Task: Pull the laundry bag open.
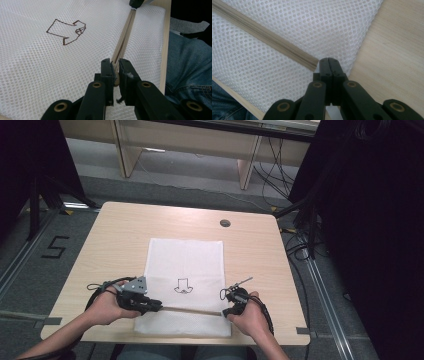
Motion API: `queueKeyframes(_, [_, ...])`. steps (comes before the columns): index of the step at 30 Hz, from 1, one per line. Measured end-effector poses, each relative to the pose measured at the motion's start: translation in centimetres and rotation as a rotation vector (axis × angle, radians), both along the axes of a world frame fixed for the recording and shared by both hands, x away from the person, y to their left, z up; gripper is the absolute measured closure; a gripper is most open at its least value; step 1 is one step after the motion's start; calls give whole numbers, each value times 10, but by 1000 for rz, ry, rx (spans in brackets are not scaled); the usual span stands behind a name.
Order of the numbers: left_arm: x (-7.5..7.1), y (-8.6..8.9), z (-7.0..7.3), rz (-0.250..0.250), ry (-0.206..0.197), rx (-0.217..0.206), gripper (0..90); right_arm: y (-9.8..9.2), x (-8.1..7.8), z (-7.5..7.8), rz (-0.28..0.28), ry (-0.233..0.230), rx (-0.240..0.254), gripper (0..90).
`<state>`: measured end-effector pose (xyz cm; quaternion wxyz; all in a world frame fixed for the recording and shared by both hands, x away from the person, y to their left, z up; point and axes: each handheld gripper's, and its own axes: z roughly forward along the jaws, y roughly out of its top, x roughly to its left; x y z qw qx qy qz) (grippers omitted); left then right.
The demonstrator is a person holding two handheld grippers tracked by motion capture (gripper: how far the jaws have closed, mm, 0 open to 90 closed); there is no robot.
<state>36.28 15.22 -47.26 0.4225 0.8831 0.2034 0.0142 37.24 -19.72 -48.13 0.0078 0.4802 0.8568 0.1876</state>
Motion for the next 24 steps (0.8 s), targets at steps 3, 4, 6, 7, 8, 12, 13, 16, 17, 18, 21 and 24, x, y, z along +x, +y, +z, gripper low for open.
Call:
queueKeyframes(3, [0, 1, 0, -8, 2, -22, 820, 0, 0, -1, -6, -3, -1, 900])
queueKeyframes(4, [0, 1, 0, -7, -4, -16, 821, 0, 0, -1, 2, -5, -4, 900])
queueKeyframes(6, [0, 2, 1, 1, 2, -9, 820, 0, 0, 0, 3, 1, 4, 900])
queueKeyframes(7, [-1, 4, 0, 4, 4, -16, 821, -1, 0, 0, 4, 1, 3, 900])
queueKeyframes(8, [-1, 6, -1, 10, 4, -11, 821, -1, 0, 0, 5, -2, 4, 900])
queueKeyframes(12, [-2, 8, -1, 13, 11, -24, 821, 0, 0, 0, 6, -1, 2, 900])
queueKeyframes(13, [-2, 8, 0, 13, 7, -23, 821, 0, 0, 0, 3, 1, 3, 900])
queueKeyframes(16, [0, 9, 1, 1, -4, -22, 821, 0, 0, 0, -10, -3, -7, 900])
queueKeyframes(17, [0, 9, 0, 3, 2, -25, 821, 1, 0, 0, -14, 2, -6, 900])
queueKeyframes(18, [-1, 9, 0, 11, 5, -15, 821, 1, 0, 0, -10, 0, -6, 900])
queueKeyframes(21, [0, 10, 0, 2, 1, -23, 820, 0, 0, 0, -2, -3, 0, 900])
queueKeyframes(24, [0, 10, 1, -3, -6, -20, 821, -1, 0, 0, 6, -2, 4, 900])
